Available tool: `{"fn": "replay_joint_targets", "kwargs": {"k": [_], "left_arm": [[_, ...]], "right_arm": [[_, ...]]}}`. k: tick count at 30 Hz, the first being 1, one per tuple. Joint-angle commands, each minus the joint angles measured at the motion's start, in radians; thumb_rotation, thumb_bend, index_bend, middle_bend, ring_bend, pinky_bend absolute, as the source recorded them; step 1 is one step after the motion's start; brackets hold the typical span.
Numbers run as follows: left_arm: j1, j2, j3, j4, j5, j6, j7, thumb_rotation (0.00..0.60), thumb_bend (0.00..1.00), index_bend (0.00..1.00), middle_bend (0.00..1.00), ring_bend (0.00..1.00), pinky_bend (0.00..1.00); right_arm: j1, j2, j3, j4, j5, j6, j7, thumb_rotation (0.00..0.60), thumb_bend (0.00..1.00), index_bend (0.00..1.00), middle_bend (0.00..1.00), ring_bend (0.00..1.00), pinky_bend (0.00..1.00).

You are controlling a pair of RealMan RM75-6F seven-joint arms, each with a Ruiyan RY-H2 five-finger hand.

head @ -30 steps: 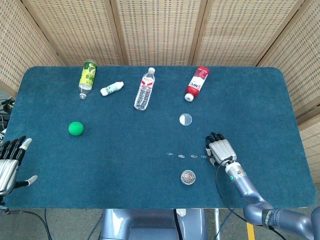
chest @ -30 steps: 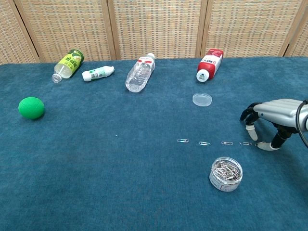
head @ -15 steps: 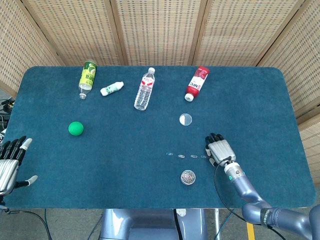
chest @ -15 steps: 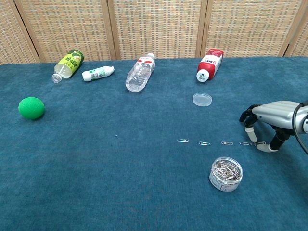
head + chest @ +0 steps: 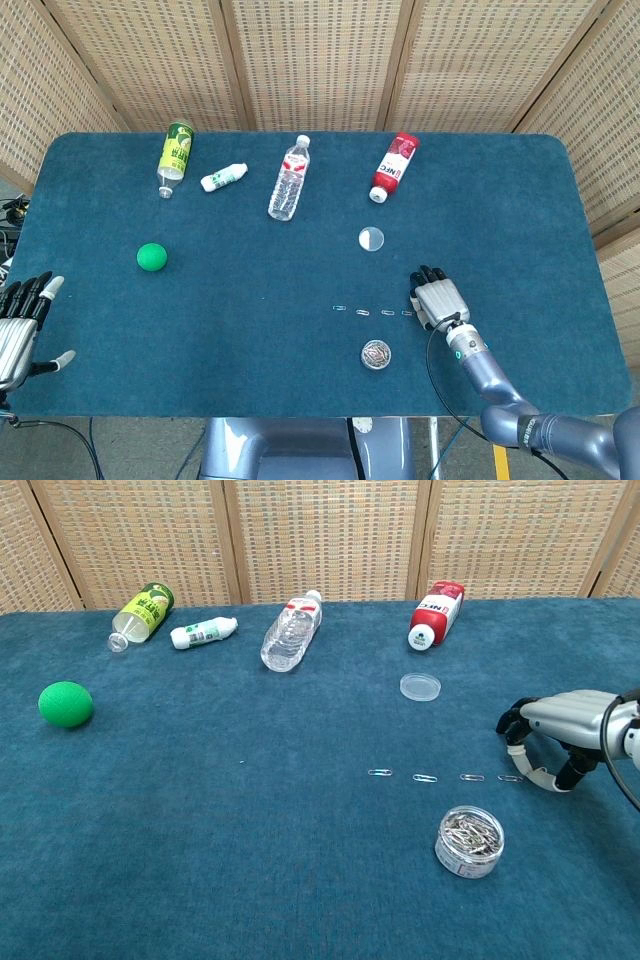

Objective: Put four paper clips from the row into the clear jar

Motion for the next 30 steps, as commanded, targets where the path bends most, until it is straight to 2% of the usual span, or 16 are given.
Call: {"fn": "replay_joint_targets", "kwargs": {"k": [1,9,17,21,30], "left_arm": [[0.0,0.001,0.0,0.0,0.0,0.0,-0.002,0.6,0.0,0.0,0.0,0.0,0.0],[0.001,0.001,0.001,0.002,0.002,0.001,-0.004,0.6,0.0,0.0,0.0,0.0,0.0],[0.001,-0.001,0.003,0.0,0.006,0.003,0.0,0.6,0.0,0.0,0.0,0.0,0.0],[0.003,0.0,0.005,-0.002,0.01,0.007,0.001,0.6,0.0,0.0,0.0,0.0,0.0],[0.005,0.001,0.006,-0.004,0.016,0.012,0.001,0.6,0.0,0.0,0.0,0.0,0.0]], "right_arm": [[0.0,-0.003,-0.001,0.002,-0.004,0.004,-0.001,0.6,0.47,0.61,0.14,0.0,0.11],[-0.012,-0.011,0.009,0.016,-0.056,0.056,0.031,0.6,0.47,0.65,0.14,0.0,0.12],[-0.023,0.034,0.018,-0.03,-0.1,0.089,0.064,0.6,0.47,0.65,0.14,0.0,0.12],[-0.028,0.07,0.015,-0.09,-0.126,0.101,0.068,0.6,0.47,0.65,0.14,0.0,0.12],[-0.017,0.136,-0.015,-0.305,-0.212,0.108,0.02,0.6,0.47,0.66,0.14,0.0,0.12]]}}
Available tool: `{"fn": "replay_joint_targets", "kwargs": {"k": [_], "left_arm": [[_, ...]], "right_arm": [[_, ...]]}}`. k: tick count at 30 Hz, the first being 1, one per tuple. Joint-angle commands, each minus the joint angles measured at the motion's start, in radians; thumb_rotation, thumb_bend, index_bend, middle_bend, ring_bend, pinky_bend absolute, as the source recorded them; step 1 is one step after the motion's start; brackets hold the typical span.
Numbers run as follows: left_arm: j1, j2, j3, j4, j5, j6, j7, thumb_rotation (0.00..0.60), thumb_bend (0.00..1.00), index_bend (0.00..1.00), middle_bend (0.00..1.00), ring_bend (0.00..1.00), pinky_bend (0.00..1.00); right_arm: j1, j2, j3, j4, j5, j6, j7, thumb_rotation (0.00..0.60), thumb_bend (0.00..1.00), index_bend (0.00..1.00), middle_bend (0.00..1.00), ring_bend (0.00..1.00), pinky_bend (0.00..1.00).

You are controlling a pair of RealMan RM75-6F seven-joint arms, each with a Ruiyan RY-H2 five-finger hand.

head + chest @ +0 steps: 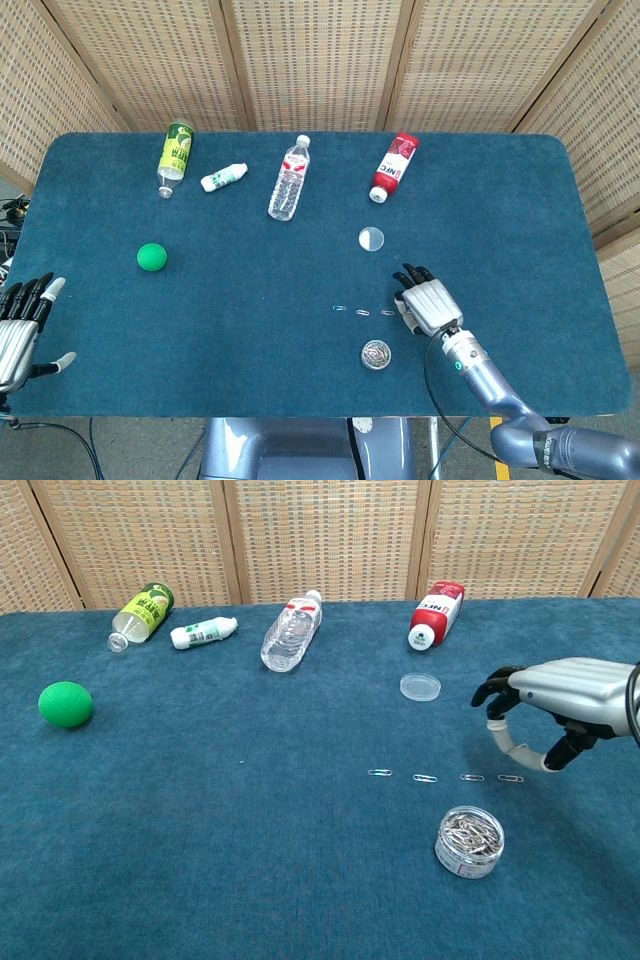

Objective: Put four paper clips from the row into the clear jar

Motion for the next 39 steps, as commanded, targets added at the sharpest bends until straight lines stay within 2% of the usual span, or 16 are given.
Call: {"fn": "replay_joint_targets", "kwargs": {"k": [1,10,19,34,39], "left_arm": [[0.0,0.001,0.0,-0.001,0.0,0.0,-0.001,0.6,0.0,0.0,0.0,0.0,0.0],[-0.001,0.001,0.0,0.003,-0.001,-0.003,-0.004,0.6,0.0,0.0,0.0,0.0,0.0],[-0.002,0.0,0.002,0.003,0.0,-0.006,-0.005,0.6,0.0,0.0,0.0,0.0,0.0],[-0.002,0.005,0.002,-0.001,0.003,-0.007,-0.014,0.6,0.0,0.0,0.0,0.0,0.0],[-0.002,0.006,0.001,-0.001,0.002,-0.005,-0.015,0.6,0.0,0.0,0.0,0.0,0.0]], "right_arm": [[0.008,0.023,-0.018,-0.087,-0.037,0.0,-0.037,0.6,0.47,0.66,0.14,0.0,0.12],[0.026,-0.001,-0.056,-0.185,-0.049,-0.025,-0.133,0.6,0.47,0.66,0.14,0.0,0.12],[0.035,-0.056,-0.059,-0.174,-0.005,-0.023,-0.199,0.6,0.47,0.66,0.14,0.0,0.12],[0.028,-0.027,-0.094,-0.183,0.015,-0.012,-0.25,0.6,0.47,0.65,0.14,0.0,0.12],[0.033,-0.011,-0.1,-0.193,0.032,-0.025,-0.26,0.6,0.28,0.51,0.14,0.0,0.12]]}}
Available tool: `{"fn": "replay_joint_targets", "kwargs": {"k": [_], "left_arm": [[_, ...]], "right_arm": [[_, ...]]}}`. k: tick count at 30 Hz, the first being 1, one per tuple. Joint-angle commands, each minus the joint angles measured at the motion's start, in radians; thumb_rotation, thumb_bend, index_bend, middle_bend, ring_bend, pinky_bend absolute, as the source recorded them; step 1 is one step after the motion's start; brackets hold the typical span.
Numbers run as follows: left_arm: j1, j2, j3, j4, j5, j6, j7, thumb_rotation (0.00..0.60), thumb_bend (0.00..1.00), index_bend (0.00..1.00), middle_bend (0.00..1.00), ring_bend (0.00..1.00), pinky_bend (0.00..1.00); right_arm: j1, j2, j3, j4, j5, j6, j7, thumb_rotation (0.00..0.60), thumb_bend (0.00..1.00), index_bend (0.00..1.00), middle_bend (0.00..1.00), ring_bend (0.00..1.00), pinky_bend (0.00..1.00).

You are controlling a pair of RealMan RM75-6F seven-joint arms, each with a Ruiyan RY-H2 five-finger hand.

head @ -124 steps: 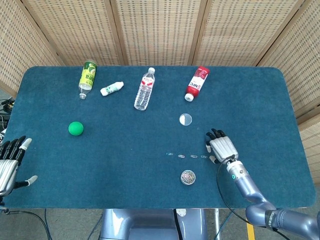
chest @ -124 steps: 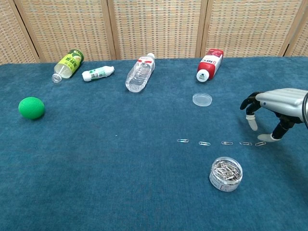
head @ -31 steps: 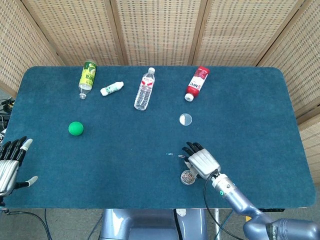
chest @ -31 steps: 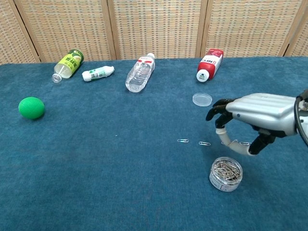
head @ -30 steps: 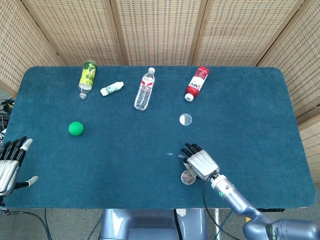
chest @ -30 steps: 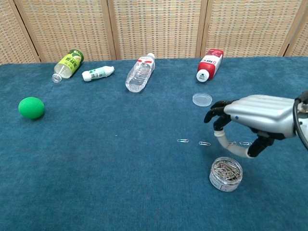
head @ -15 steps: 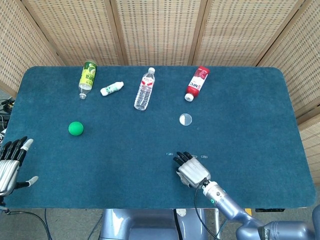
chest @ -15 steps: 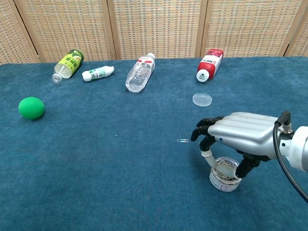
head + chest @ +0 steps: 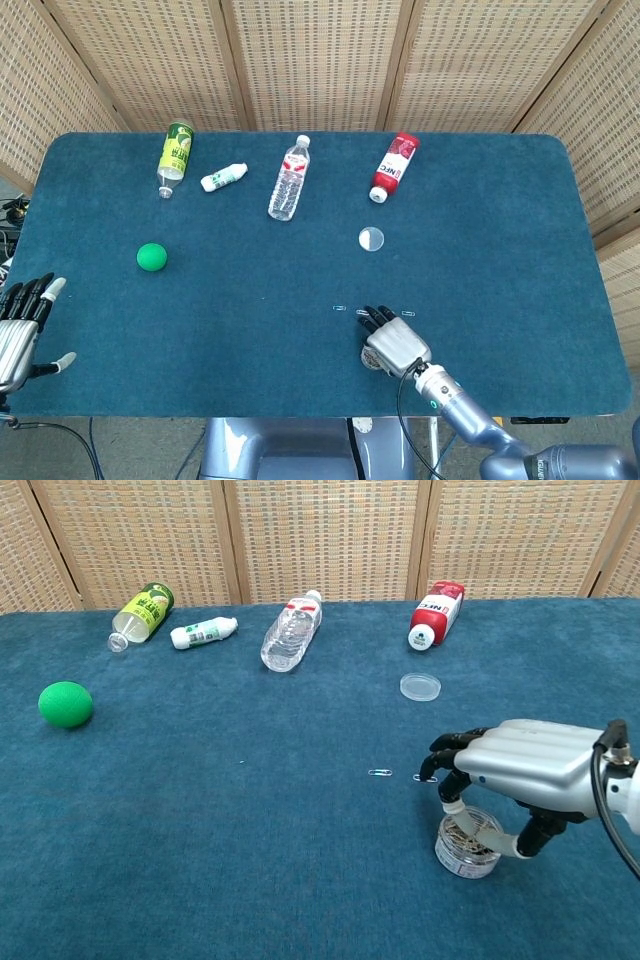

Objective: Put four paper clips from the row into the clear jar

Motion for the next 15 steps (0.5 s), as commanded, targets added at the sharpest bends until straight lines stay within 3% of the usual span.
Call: {"fn": "replay_joint_targets", "kwargs": {"k": [1,15], "left_arm": [[0.0,0.0,0.0,0.0,0.0,-0.001,0.0,0.6,0.0,0.0,0.0,0.0,0.0],[-0.001,-0.004,0.0,0.003,-0.001,-0.002,0.005,0.6,0.0,0.0,0.0,0.0,0.0]], "right_arm": [[0.003,0.009,-0.003,-0.009,0.011,-0.007,-0.003,0.6,0.27,0.5,0.14,0.0,0.12],[-0.002,0.03,0.038,-0.034,-0.024,0.032,0.08,0.6,0.25,0.49,0.13,0.0,0.12]]}}
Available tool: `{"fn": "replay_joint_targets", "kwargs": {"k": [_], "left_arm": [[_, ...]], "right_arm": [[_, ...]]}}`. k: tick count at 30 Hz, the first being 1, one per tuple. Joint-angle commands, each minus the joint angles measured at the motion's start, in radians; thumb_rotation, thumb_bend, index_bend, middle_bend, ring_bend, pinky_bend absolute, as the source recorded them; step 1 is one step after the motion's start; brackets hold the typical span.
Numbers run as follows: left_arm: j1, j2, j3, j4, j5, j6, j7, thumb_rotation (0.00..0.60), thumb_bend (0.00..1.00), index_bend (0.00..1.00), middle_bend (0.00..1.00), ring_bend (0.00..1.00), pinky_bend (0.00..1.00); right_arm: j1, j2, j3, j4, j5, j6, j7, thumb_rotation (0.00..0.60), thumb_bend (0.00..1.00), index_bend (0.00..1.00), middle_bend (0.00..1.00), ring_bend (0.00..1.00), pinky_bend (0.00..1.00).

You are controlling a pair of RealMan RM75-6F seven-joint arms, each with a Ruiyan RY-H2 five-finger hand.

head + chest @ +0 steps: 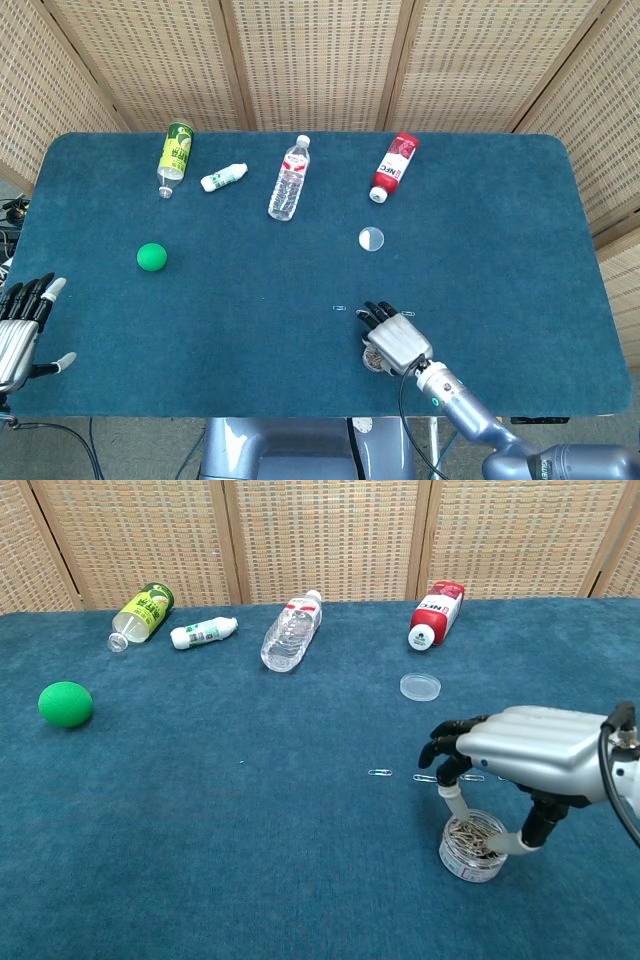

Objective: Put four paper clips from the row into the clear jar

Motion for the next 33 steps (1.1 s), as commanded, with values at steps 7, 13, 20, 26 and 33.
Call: {"fn": "replay_joint_targets", "kwargs": {"k": [7,13,20,26,33], "left_arm": [[-0.001,-0.001,-0.002,0.001,-0.005,-0.002,0.0,0.6,0.0,0.0,0.0,0.0,0.0],[-0.003,-0.002,-0.003,0.002,-0.01,-0.008,0.001,0.6,0.0,0.0,0.0,0.0,0.0],[-0.008,-0.008,-0.004,0.004,-0.019,-0.02,0.013,0.6,0.0,0.0,0.0,0.0,0.0],[-0.009,-0.011,-0.005,0.004,-0.025,-0.024,0.019,0.6,0.0,0.0,0.0,0.0,0.0],[-0.01,-0.011,-0.005,0.005,-0.026,-0.026,0.018,0.6,0.0,0.0,0.0,0.0,0.0]], "right_arm": [[0.003,0.033,0.091,0.017,0.025,0.039,0.096,0.6,0.25,0.49,0.13,0.0,0.12],[0.003,0.001,0.113,0.143,0.141,0.014,0.118,0.6,0.26,0.49,0.13,0.0,0.12],[0.007,-0.064,0.133,0.258,0.232,-0.025,0.162,0.6,0.26,0.49,0.13,0.0,0.12],[0.017,-0.089,0.143,0.293,0.292,-0.053,0.172,0.6,0.26,0.49,0.13,0.0,0.12],[0.021,-0.102,0.135,0.308,0.305,-0.056,0.166,0.6,0.3,0.49,0.13,0.0,0.12]]}}
